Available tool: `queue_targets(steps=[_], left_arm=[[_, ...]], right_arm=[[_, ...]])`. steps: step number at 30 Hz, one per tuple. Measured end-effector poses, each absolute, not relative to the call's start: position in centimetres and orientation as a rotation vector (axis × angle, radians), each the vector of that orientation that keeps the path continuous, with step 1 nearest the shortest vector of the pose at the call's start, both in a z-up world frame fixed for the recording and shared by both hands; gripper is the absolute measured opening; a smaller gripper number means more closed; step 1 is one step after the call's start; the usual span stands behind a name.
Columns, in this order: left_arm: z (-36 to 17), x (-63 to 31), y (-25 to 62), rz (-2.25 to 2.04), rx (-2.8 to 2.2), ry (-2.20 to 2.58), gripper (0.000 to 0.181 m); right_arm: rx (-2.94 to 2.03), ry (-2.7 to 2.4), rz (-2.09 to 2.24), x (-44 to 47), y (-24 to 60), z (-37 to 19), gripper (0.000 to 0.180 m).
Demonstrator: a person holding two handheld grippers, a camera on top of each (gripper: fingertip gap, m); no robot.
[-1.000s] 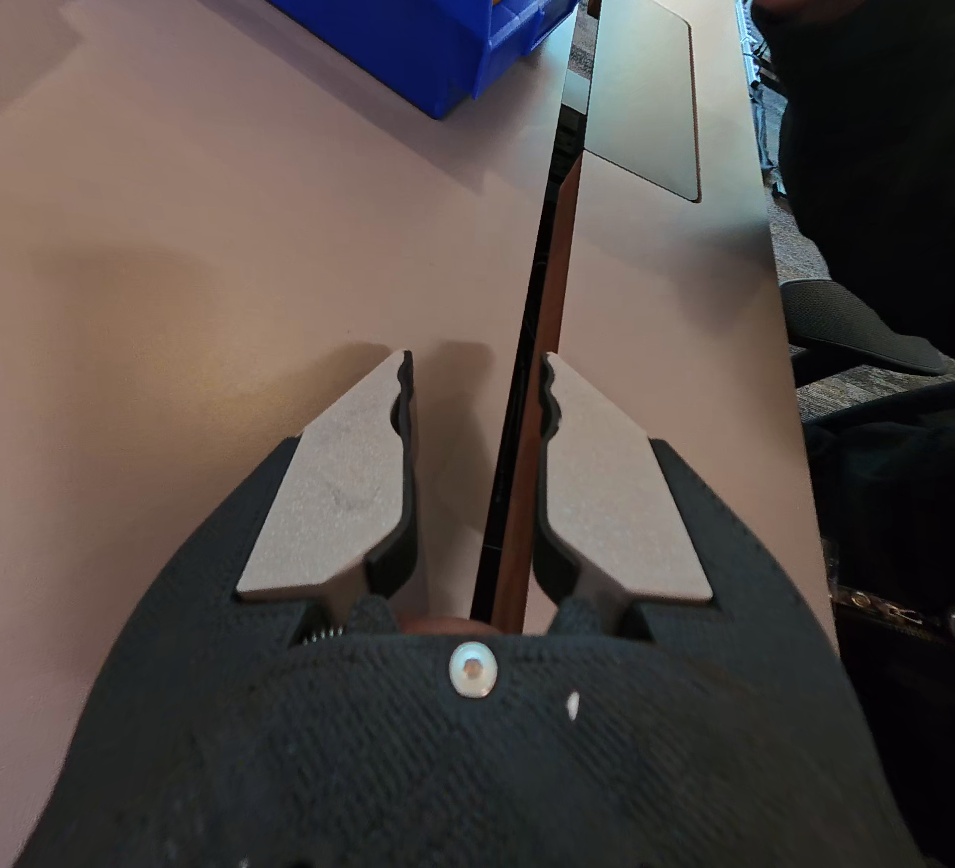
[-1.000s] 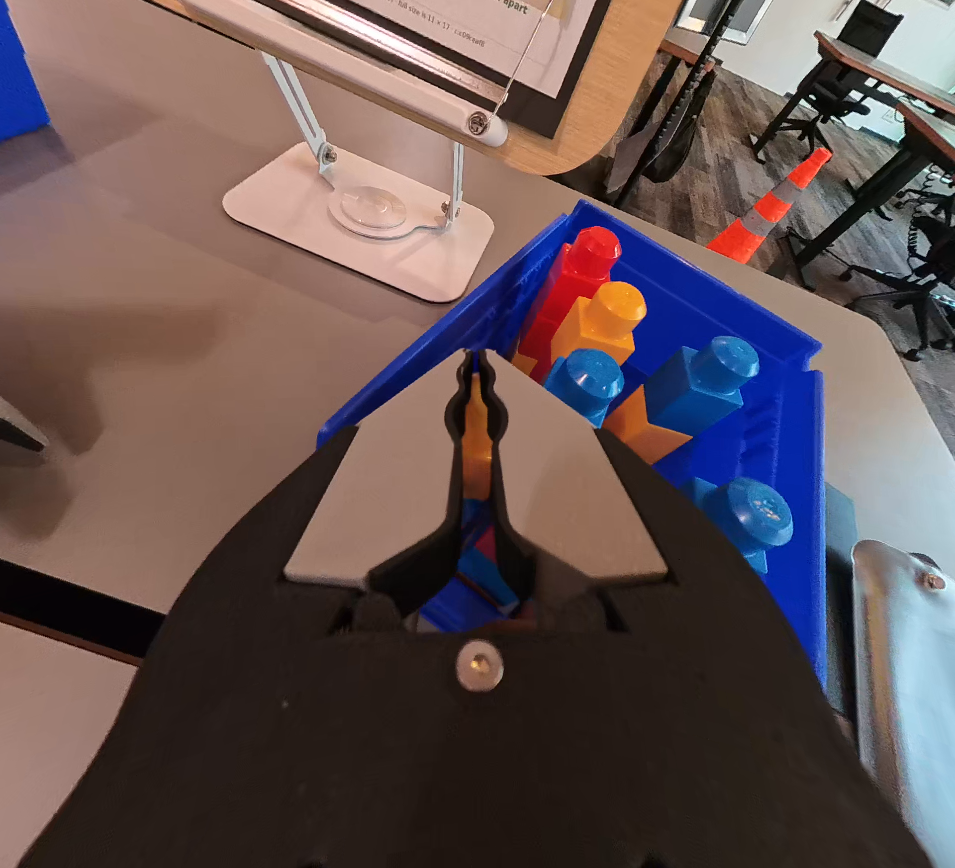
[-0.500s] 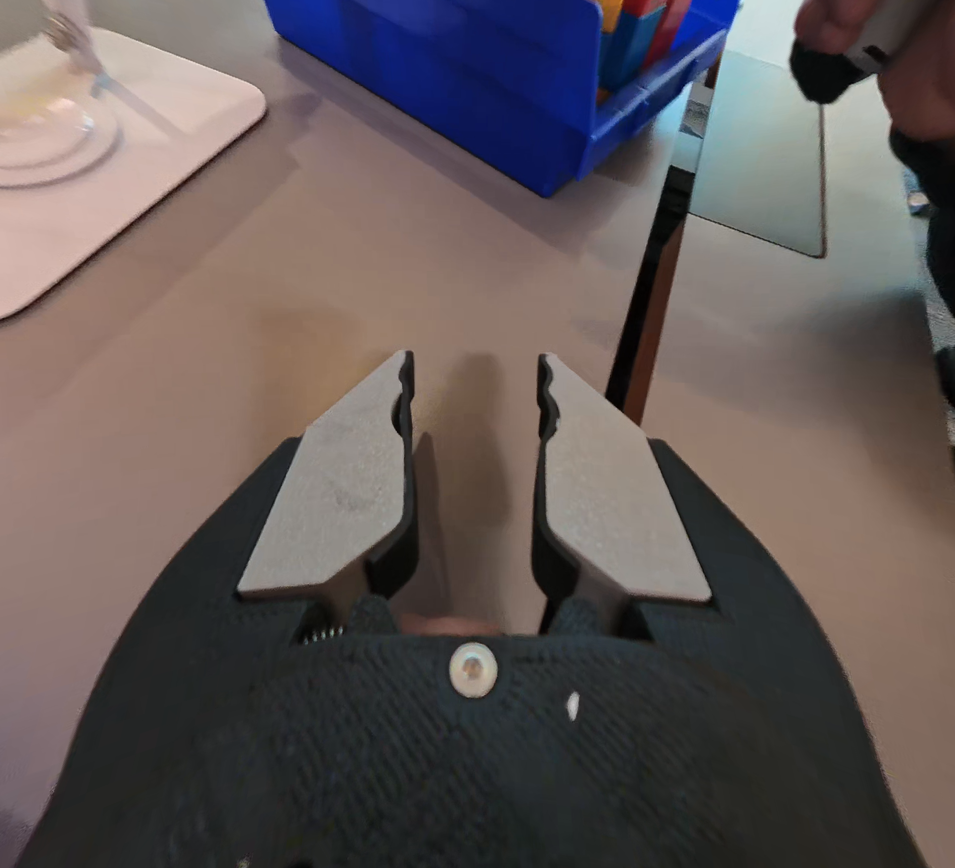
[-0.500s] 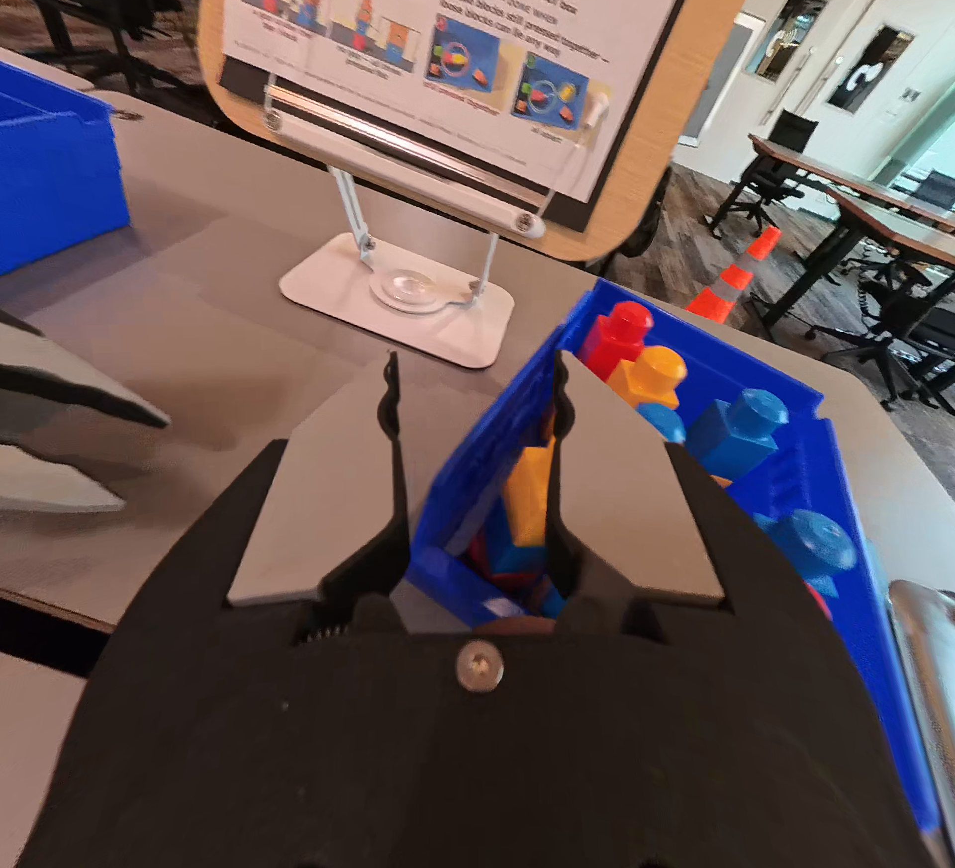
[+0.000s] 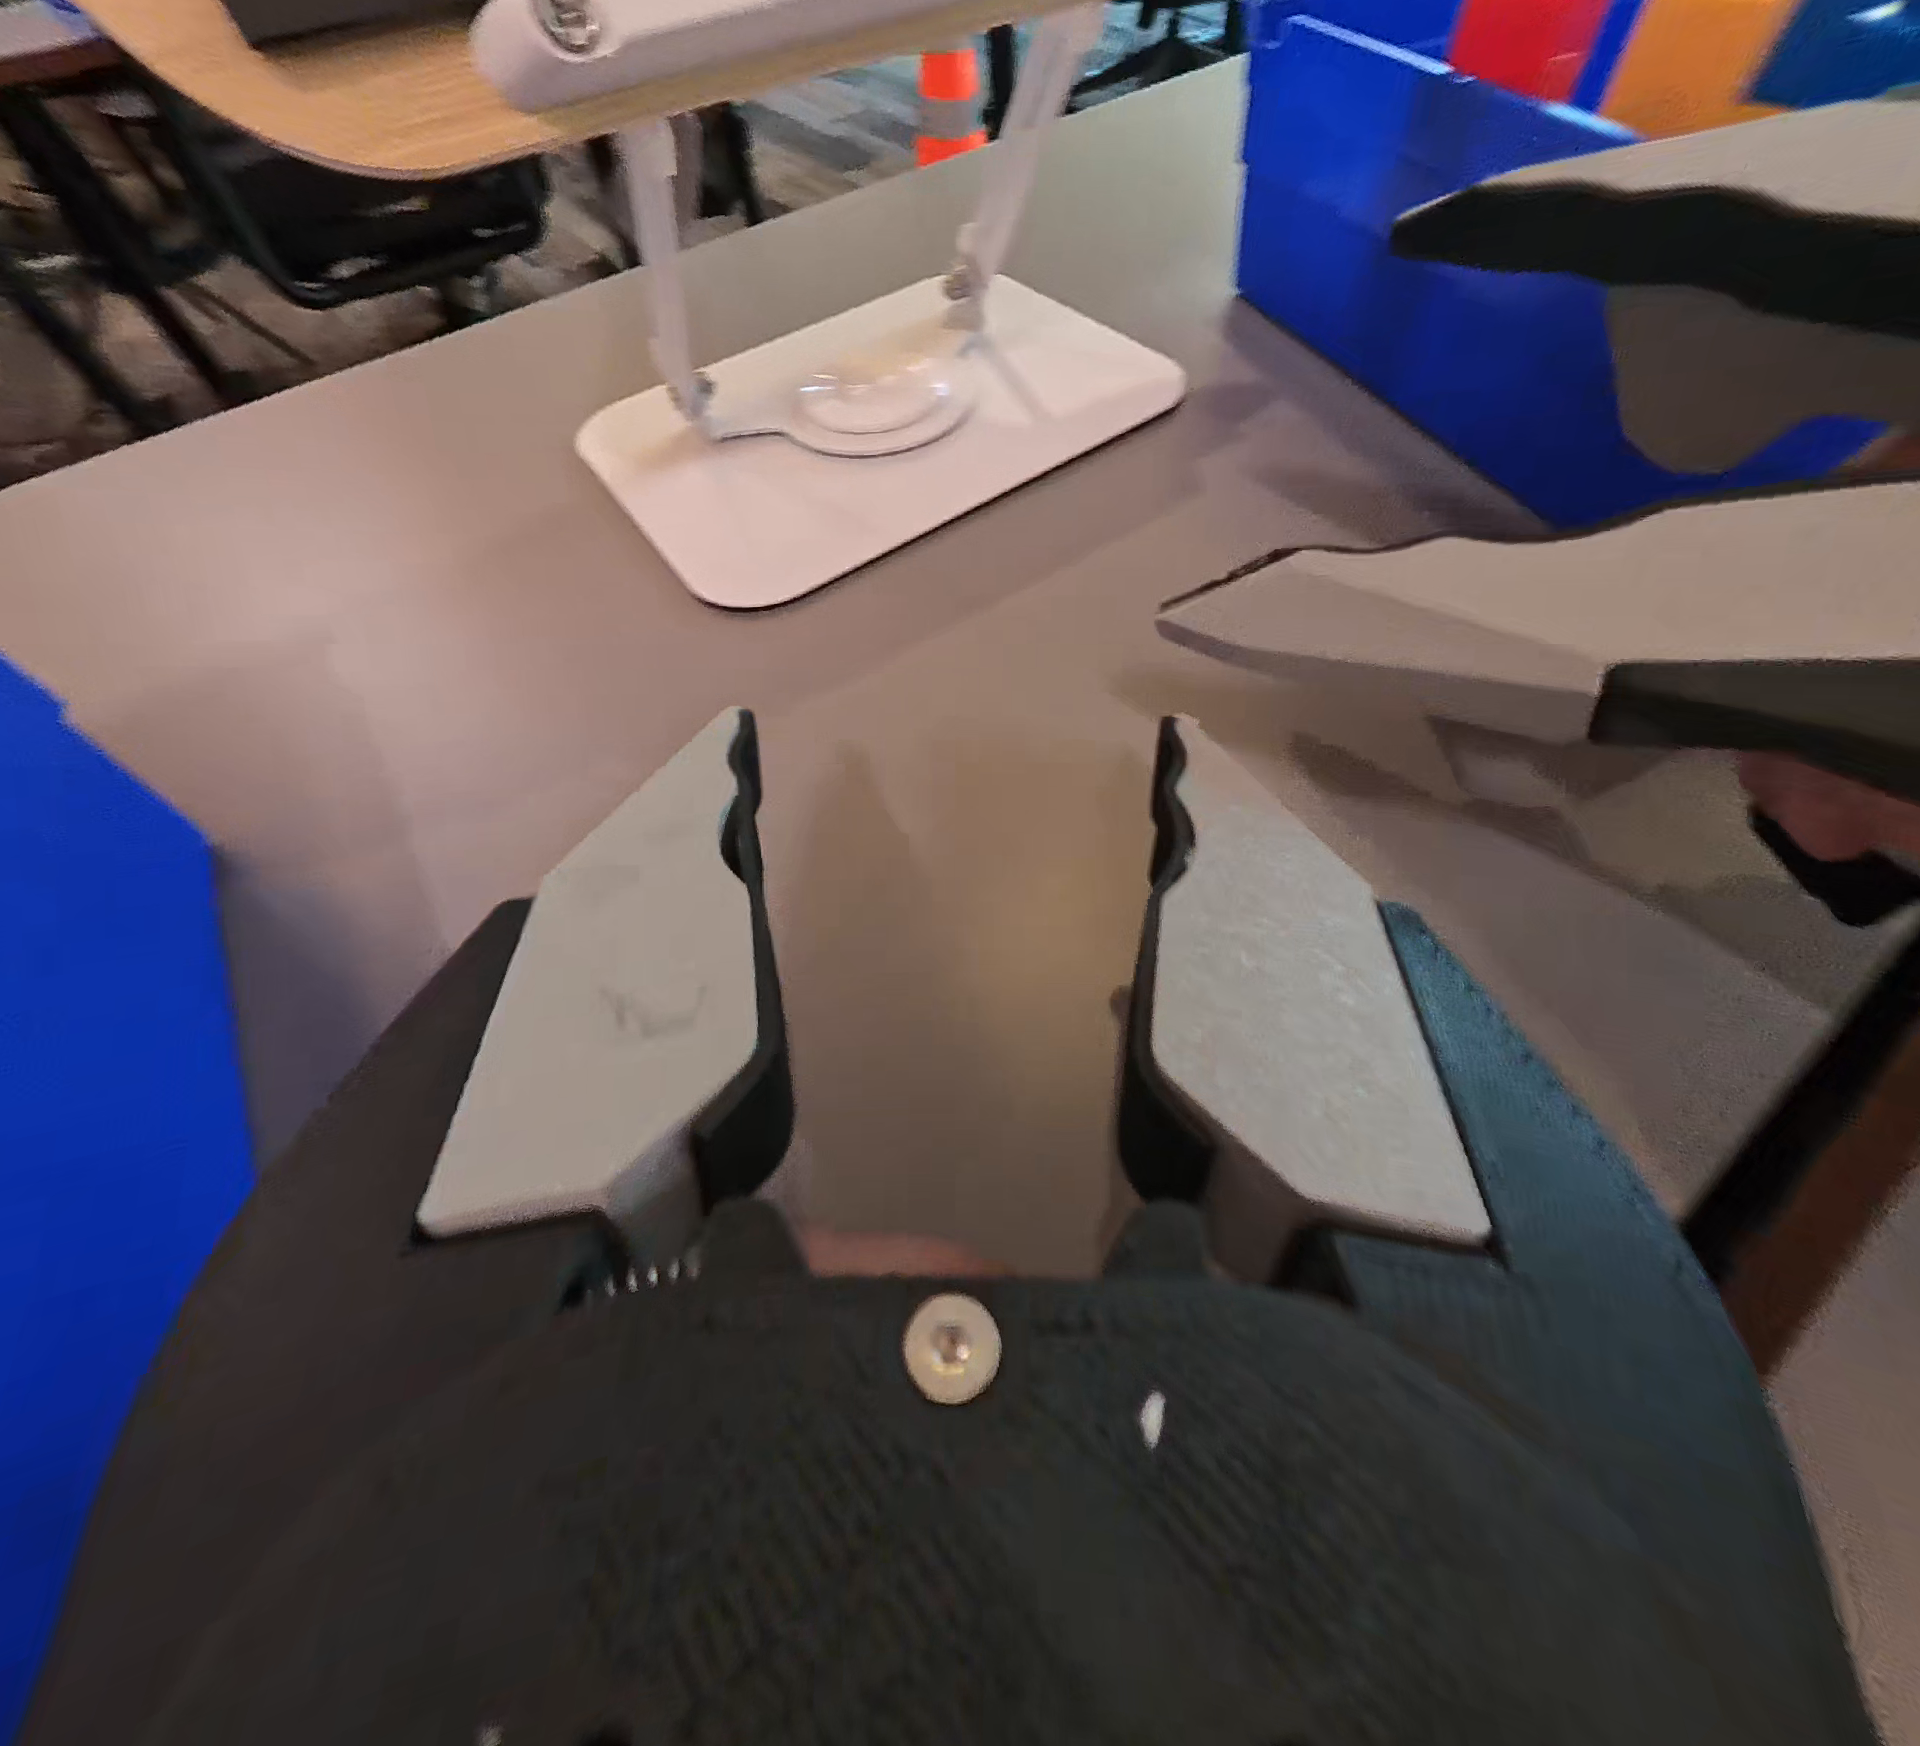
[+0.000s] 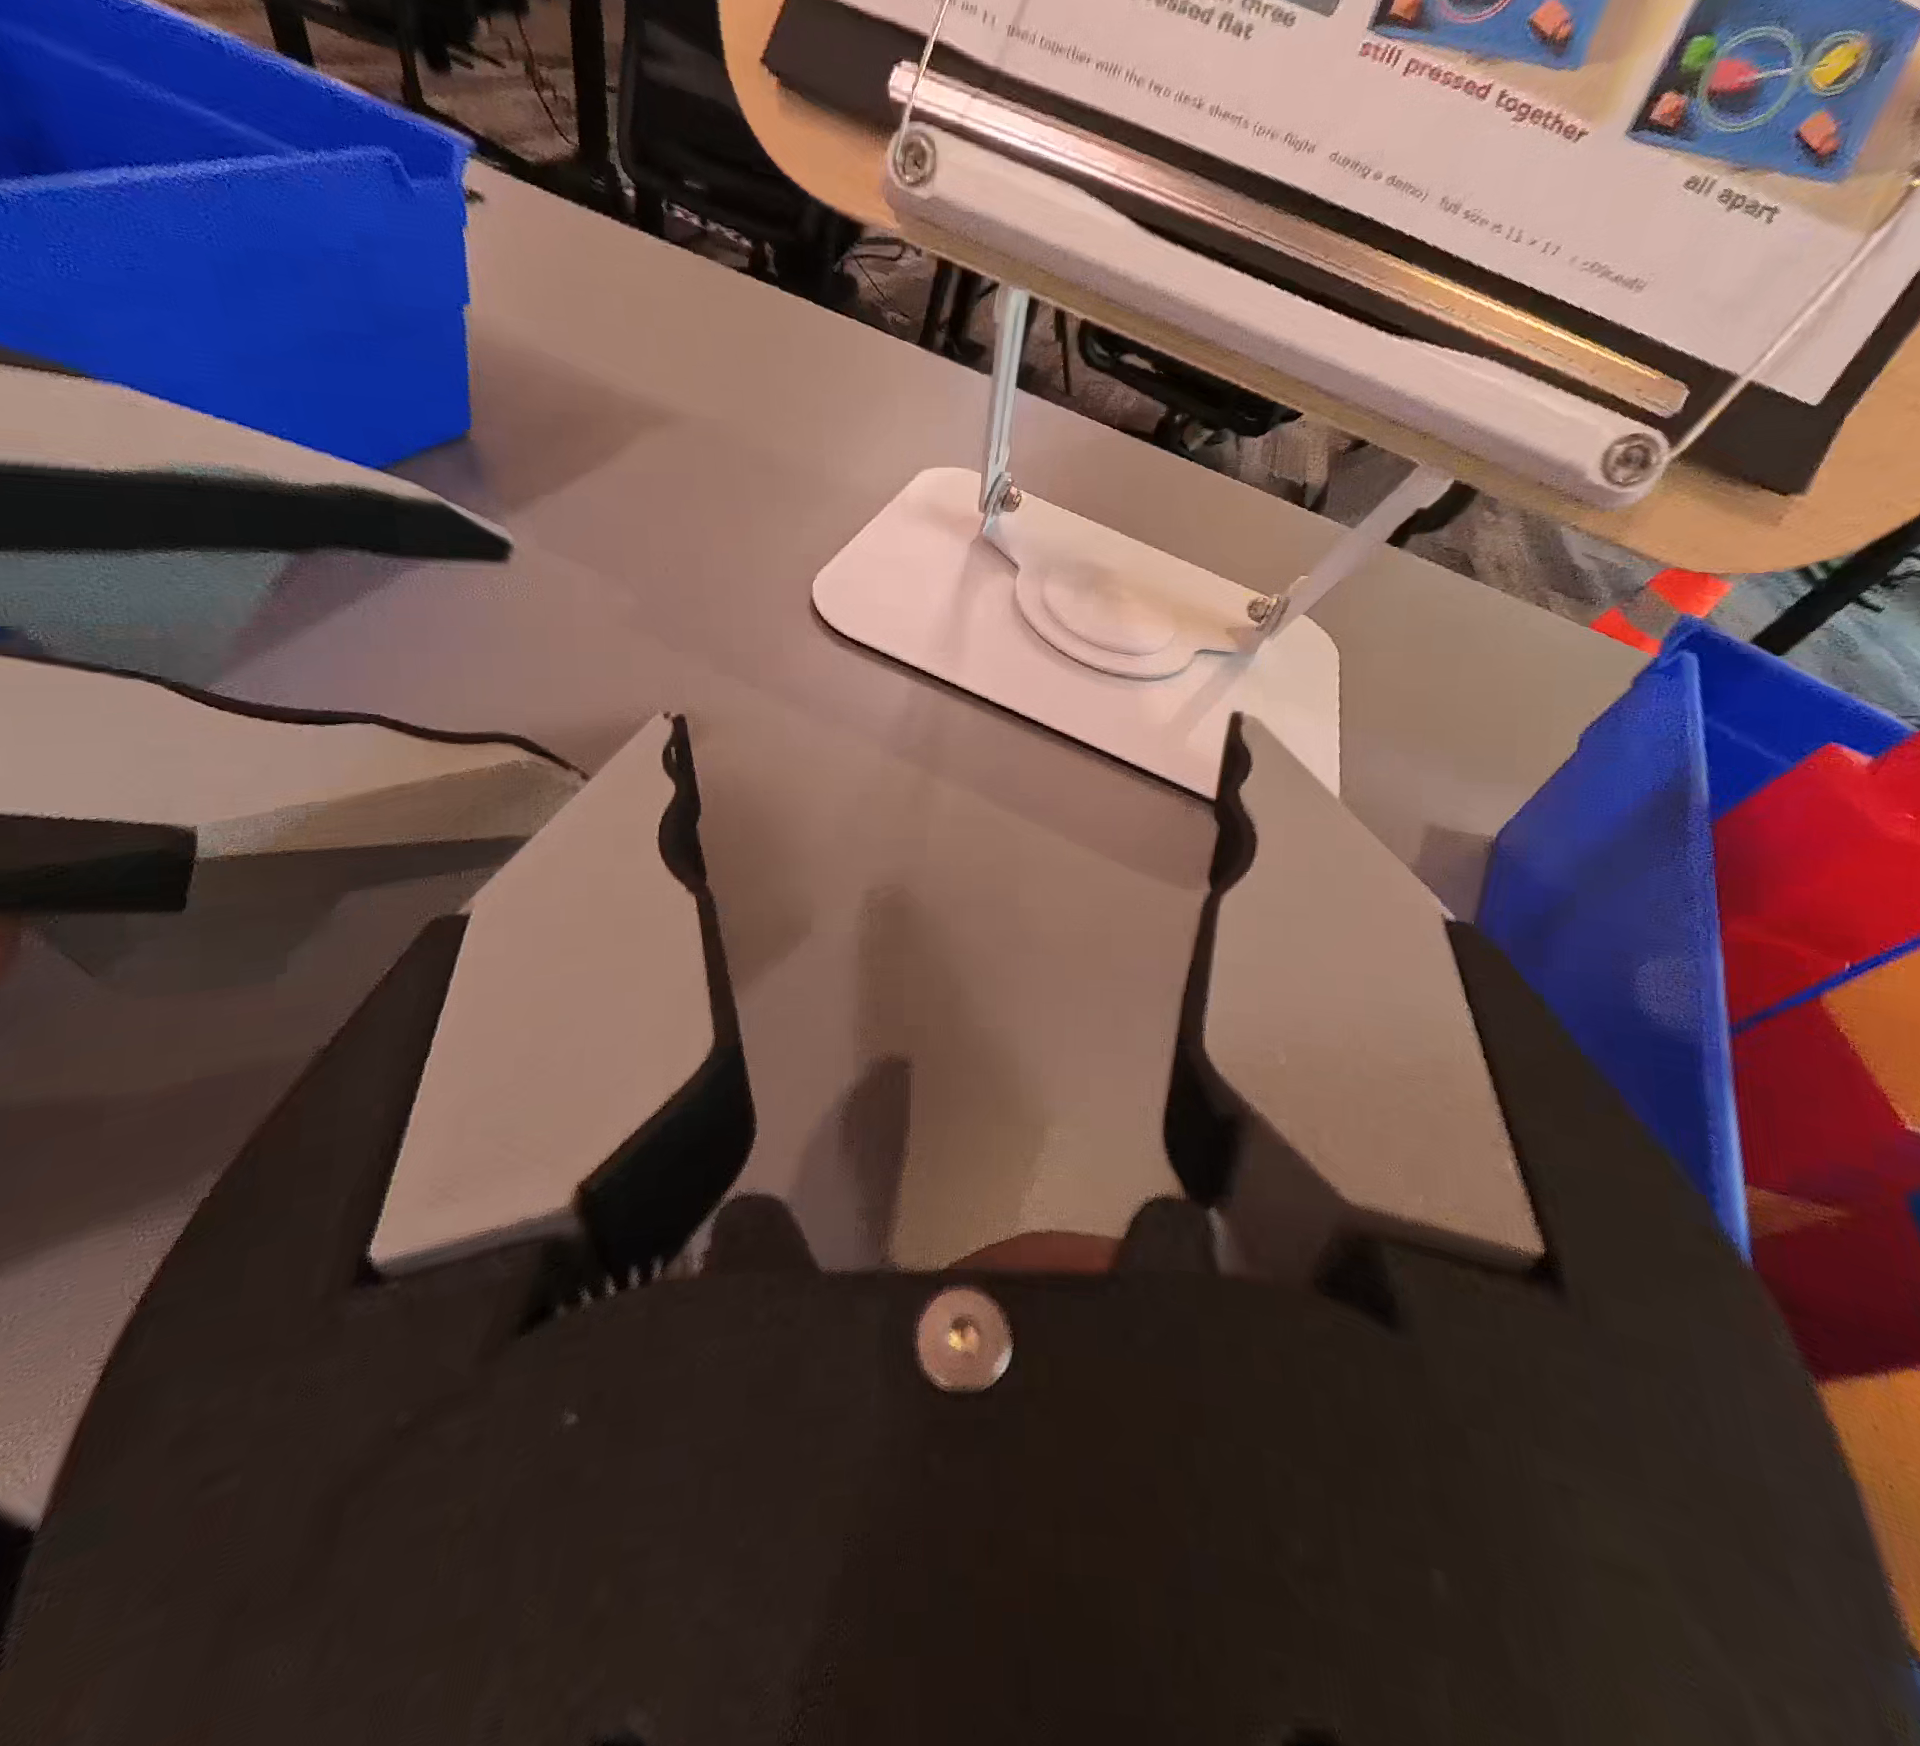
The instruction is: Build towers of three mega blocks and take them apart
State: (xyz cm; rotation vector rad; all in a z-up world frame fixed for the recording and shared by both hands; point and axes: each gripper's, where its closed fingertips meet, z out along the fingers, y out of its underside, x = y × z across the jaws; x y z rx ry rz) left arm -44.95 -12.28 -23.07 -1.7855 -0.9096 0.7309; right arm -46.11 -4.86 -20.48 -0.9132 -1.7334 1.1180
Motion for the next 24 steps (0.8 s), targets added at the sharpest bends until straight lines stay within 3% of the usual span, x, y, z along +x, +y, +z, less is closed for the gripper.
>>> queue_targets(steps=[6,24], left_arm=[[-23.8,-45.3,-12.4,0.838,-1.806,-0.910,0.074],[-23.3,-45.3,-14.0,0.832,-1.709,-1.012,0.072]], right_arm=[[-1.012,-1.833,1.202,-46.4,-5.5,-23.4,0.092],[-1.029,-1.822,1.301,-45.4,-5.6,-22.7,0.095]])
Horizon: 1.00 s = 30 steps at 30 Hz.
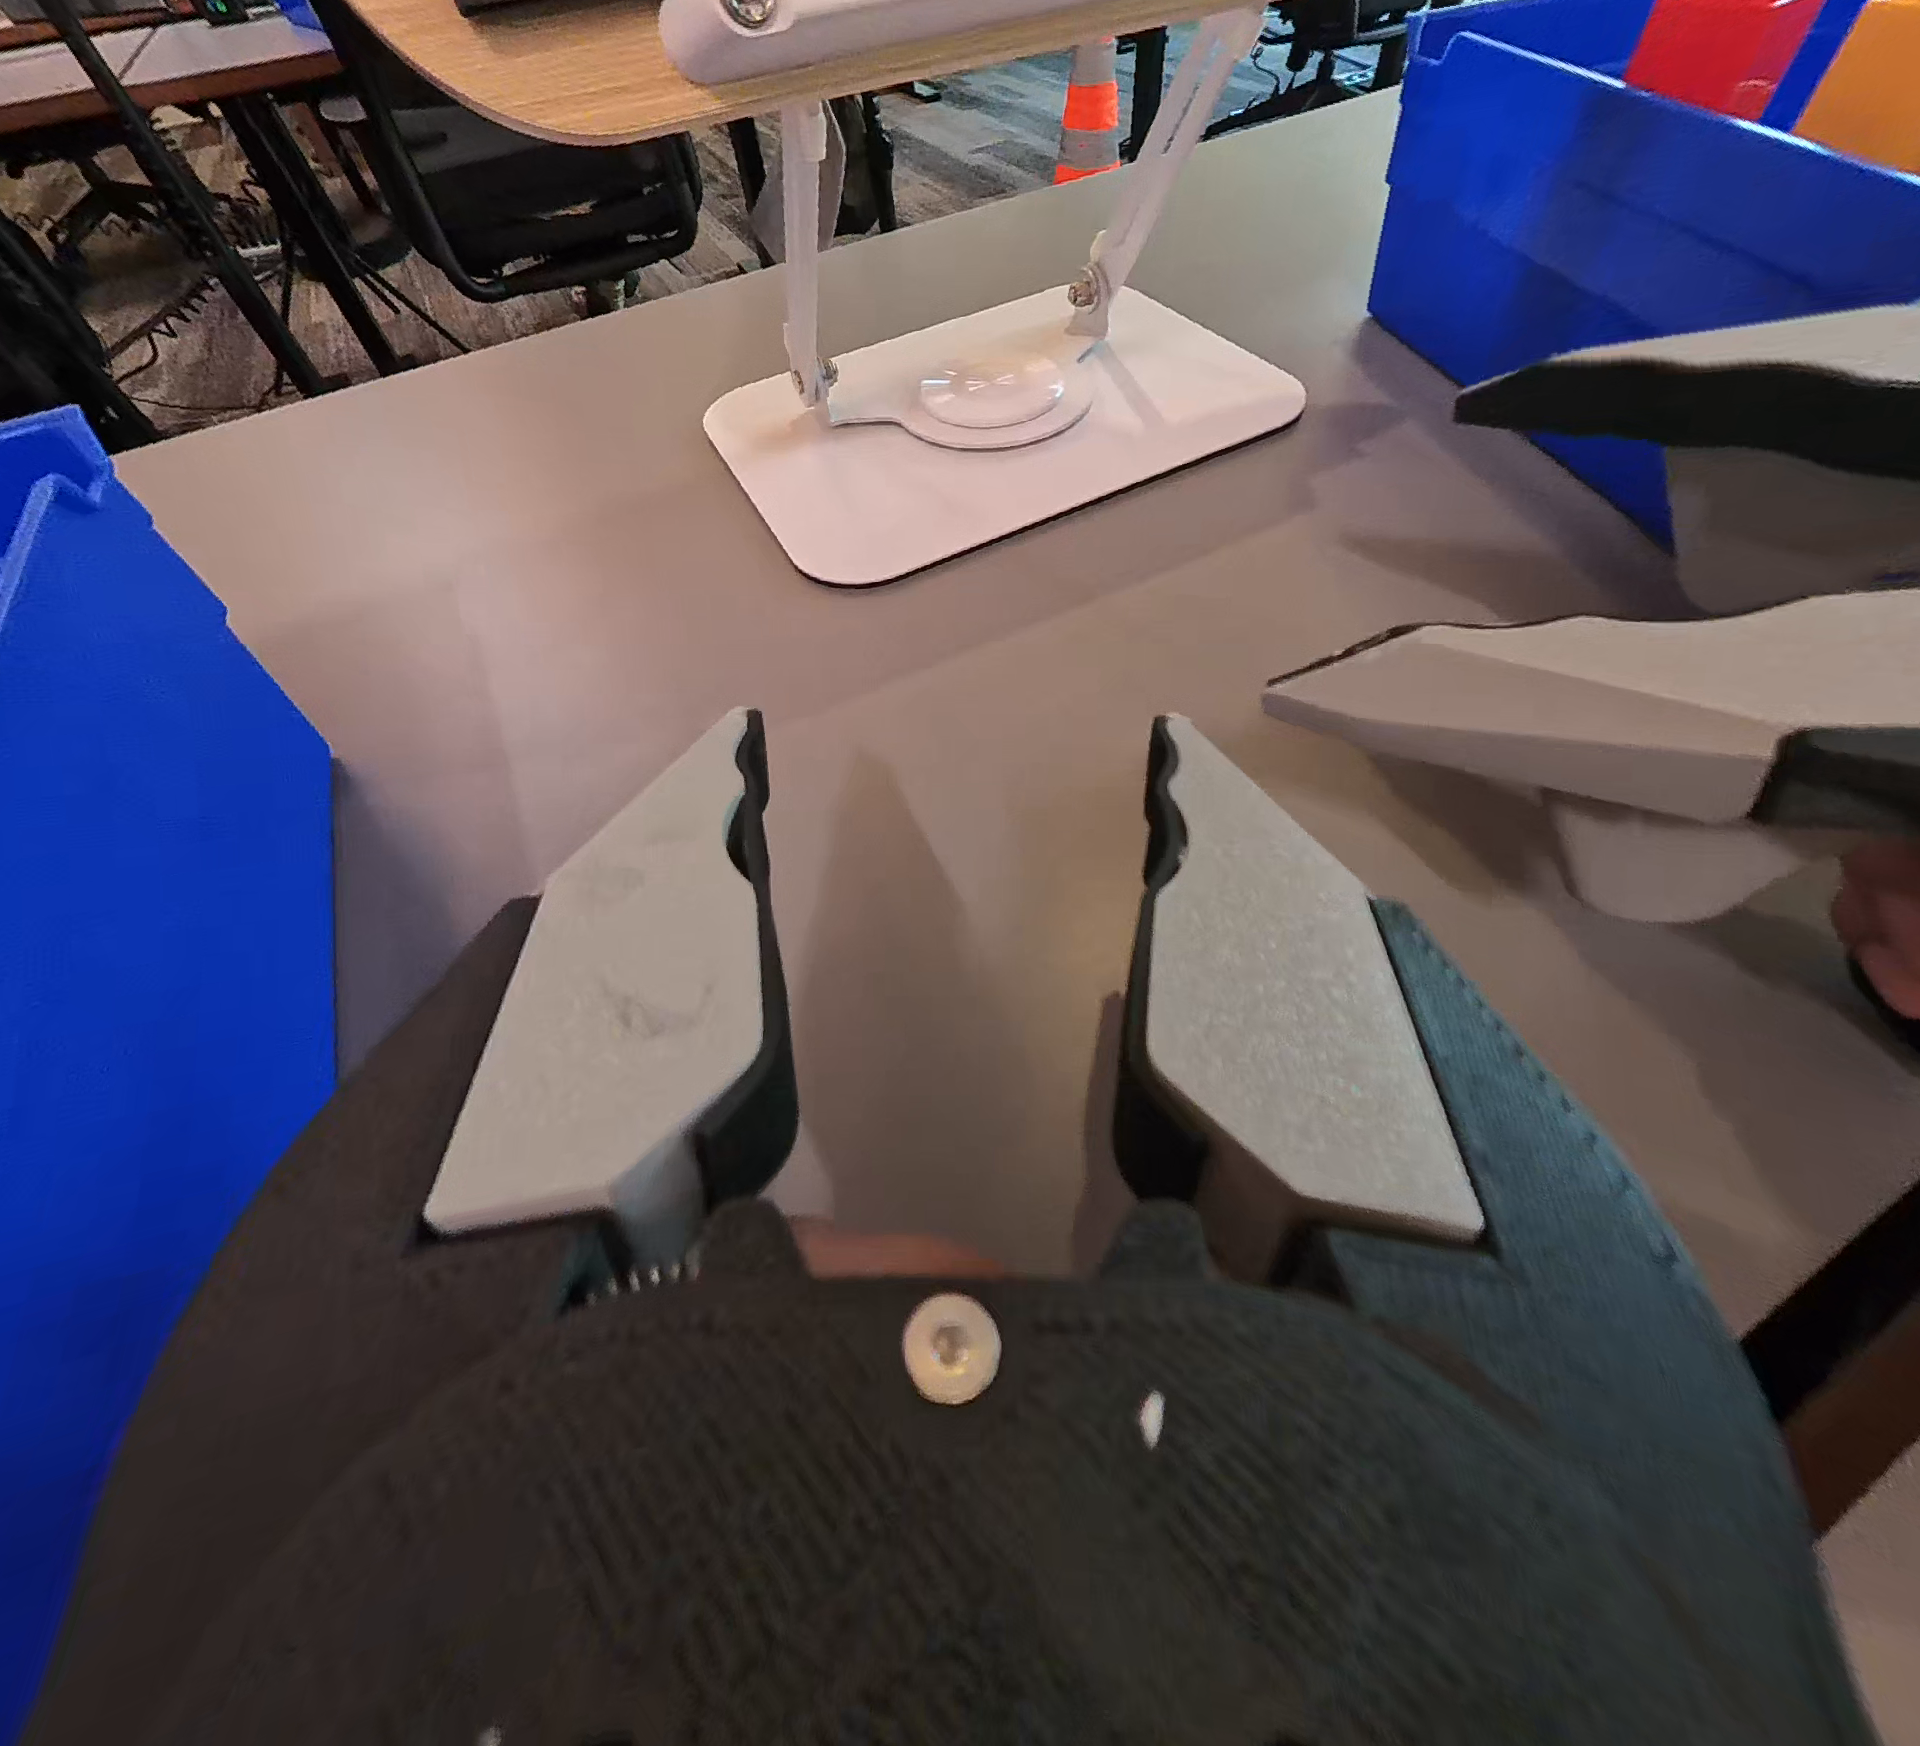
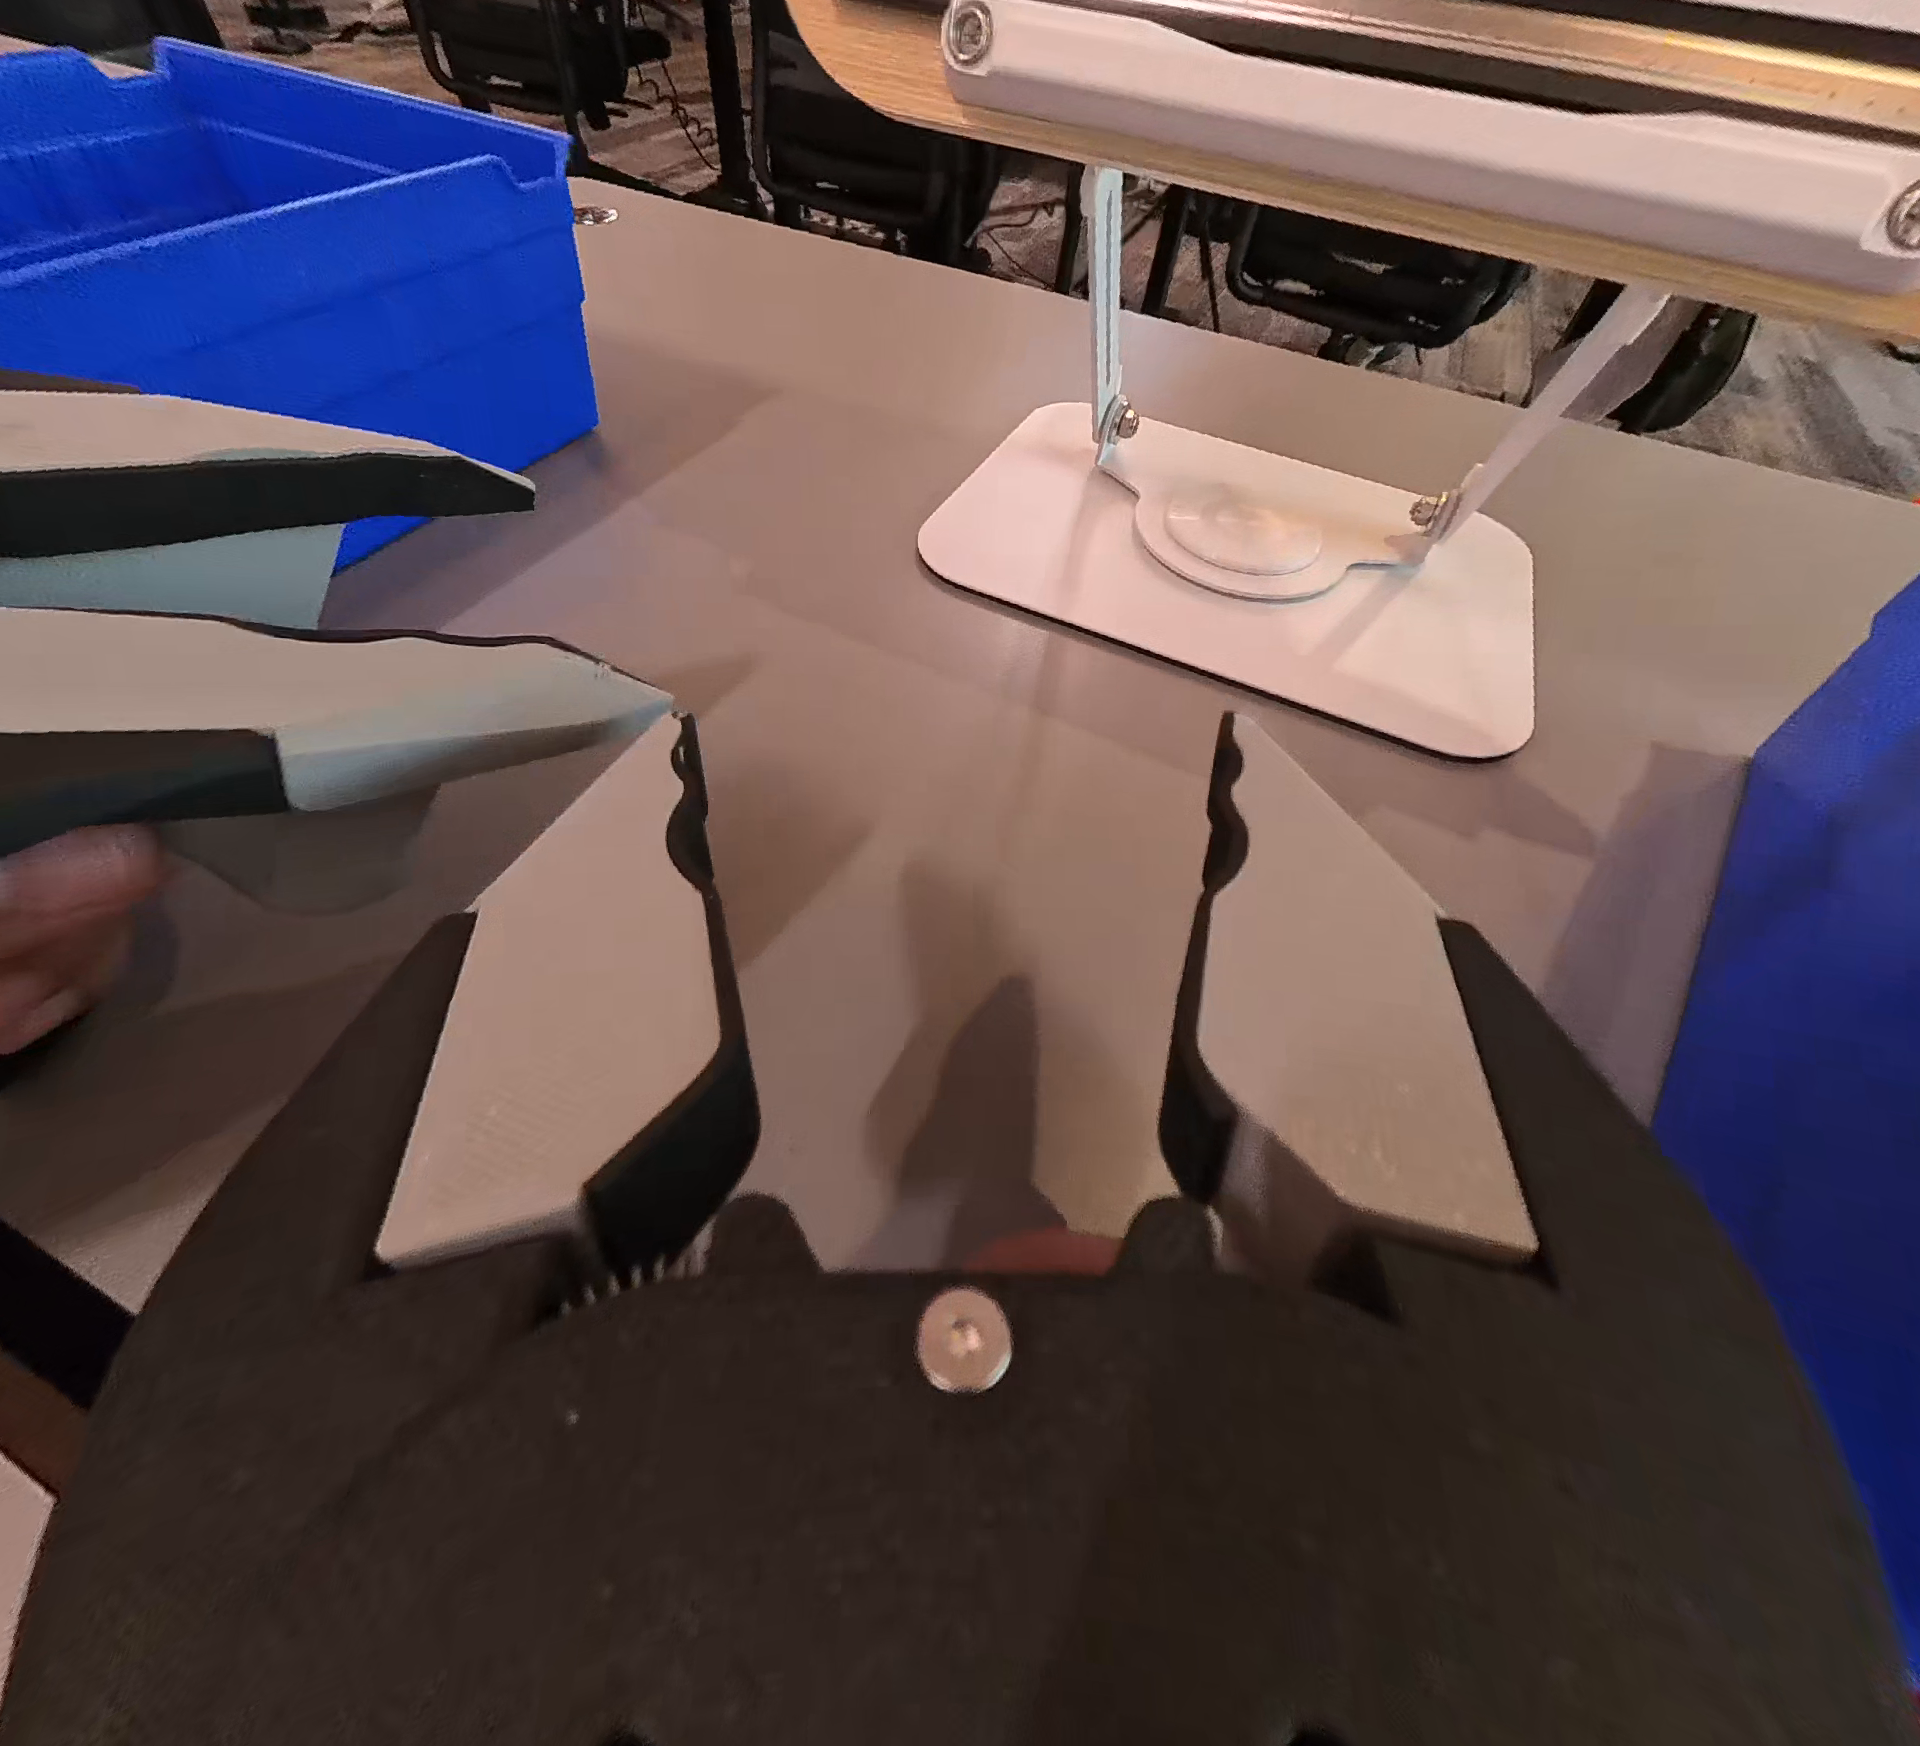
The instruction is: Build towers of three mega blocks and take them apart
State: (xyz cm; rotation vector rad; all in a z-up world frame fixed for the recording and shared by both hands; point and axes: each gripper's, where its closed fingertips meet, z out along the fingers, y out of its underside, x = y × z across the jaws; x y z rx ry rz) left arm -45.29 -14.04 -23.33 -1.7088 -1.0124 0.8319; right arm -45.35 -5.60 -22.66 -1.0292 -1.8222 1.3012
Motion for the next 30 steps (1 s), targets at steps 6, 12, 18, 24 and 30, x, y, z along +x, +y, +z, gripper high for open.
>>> queue_targets(steps=[6,12,18,24,30], left_arm=[[-23.3,-44.6,-13.6,0.836,-1.726,-0.980,0.070],[-23.4,-44.4,-13.2,0.847,-1.749,-0.954,0.070],[-23.4,-44.4,-13.2,0.830,-1.751,-0.954,0.070],[-23.4,-44.4,-13.2,0.843,-1.753,-0.950,0.070],[-23.4,-44.4,-13.3,0.854,-1.751,-0.954,0.070]], right_arm=[[-1.034,-1.849,1.295,-45.4,-5.8,-23.1,0.095],[-1.039,-1.852,1.296,-45.5,-5.8,-23.2,0.095],[-1.043,-1.850,1.297,-45.5,-5.8,-23.2,0.095],[-1.038,-1.836,1.301,-45.4,-5.5,-22.8,0.095],[-0.992,-1.790,1.289,-45.1,-4.9,-21.7,0.095]])
